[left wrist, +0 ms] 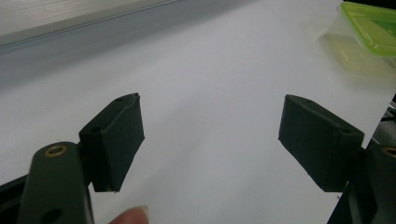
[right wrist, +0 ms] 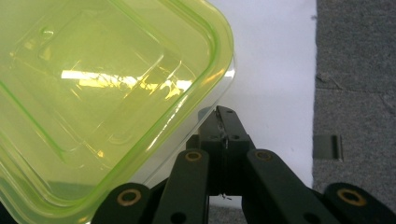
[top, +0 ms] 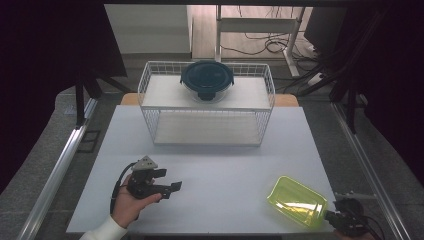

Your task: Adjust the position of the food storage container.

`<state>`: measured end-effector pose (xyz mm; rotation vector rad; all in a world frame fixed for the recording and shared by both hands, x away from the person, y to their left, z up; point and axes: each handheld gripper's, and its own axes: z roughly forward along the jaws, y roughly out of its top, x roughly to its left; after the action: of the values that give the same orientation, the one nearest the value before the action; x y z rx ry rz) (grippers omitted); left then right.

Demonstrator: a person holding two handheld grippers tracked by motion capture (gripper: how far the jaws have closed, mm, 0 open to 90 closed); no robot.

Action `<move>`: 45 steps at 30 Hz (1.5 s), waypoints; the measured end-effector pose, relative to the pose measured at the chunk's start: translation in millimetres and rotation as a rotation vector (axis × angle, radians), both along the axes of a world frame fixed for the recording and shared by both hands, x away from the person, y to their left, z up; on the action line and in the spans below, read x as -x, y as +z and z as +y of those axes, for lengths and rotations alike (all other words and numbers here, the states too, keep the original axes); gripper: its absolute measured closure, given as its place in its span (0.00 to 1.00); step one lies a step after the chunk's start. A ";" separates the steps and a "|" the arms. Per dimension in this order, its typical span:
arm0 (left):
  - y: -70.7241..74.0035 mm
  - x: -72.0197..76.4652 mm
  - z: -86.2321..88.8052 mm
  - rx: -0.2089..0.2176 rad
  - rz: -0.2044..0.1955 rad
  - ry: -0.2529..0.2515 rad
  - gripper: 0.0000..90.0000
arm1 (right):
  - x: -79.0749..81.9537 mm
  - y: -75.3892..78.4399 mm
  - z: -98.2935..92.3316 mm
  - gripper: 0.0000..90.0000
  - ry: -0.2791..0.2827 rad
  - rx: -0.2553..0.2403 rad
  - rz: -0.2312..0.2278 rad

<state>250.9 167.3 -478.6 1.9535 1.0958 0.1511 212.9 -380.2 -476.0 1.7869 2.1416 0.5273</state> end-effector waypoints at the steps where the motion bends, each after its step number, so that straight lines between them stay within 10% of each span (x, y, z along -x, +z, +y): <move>1: 0.0 0.1 0.2 0.000 0.000 0.000 0.24 | -1.7 -0.1 1.0 0.99 0.005 0.002 -0.003; 31: -3.2 0.0 2.8 0.005 0.011 0.021 0.24 | -57.2 -6.3 76.8 0.99 0.239 0.052 -0.003; 45: -3.7 -2.4 4.5 0.006 0.015 0.037 0.24 | -85.7 -6.0 144.0 0.99 0.398 0.051 -0.016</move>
<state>253.3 171.8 -482.4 1.9322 1.1418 0.1531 298.5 -236.2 -481.9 1.3265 2.4864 0.5679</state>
